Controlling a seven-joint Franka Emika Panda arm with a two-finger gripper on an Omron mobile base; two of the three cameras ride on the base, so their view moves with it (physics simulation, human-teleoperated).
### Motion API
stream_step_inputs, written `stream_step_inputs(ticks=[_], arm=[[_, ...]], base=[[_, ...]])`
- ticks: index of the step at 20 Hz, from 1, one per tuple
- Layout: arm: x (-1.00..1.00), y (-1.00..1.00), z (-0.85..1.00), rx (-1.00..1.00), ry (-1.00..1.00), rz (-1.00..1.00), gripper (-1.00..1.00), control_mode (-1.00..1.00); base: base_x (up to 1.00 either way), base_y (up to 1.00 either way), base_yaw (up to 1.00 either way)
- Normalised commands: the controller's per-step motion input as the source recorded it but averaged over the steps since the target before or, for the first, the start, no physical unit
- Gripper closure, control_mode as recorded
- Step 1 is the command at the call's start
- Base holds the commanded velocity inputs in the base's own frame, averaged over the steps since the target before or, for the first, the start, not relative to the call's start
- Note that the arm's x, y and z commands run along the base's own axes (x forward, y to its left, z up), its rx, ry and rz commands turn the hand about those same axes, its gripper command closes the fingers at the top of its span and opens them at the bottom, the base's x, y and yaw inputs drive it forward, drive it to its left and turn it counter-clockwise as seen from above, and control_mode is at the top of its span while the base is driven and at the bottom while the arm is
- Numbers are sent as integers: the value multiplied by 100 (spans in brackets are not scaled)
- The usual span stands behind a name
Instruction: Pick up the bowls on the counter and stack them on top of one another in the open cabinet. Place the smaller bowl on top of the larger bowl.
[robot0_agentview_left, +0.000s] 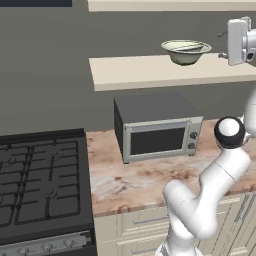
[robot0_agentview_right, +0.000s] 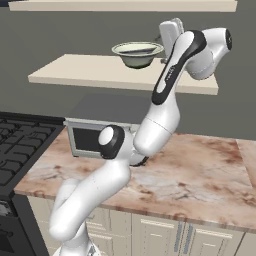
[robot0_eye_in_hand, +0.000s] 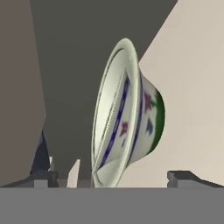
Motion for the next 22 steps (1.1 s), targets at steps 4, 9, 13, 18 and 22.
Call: stream_step_inputs(ticks=[4,9,13,18,22], arm=[[-24,-31,10,3,0,0,-100,-100],[-33,-33,13,3,0,0,-100,-100],[-44,-34,14,2,0,0,-100,-100],[-56,-28,8,2,0,0,-100,-100],[-68,-15,1,1,0,0,-100,-100]], base=[[0,0,0],[0,0,0],[0,0,0],[0,0,0],[0,0,0]])
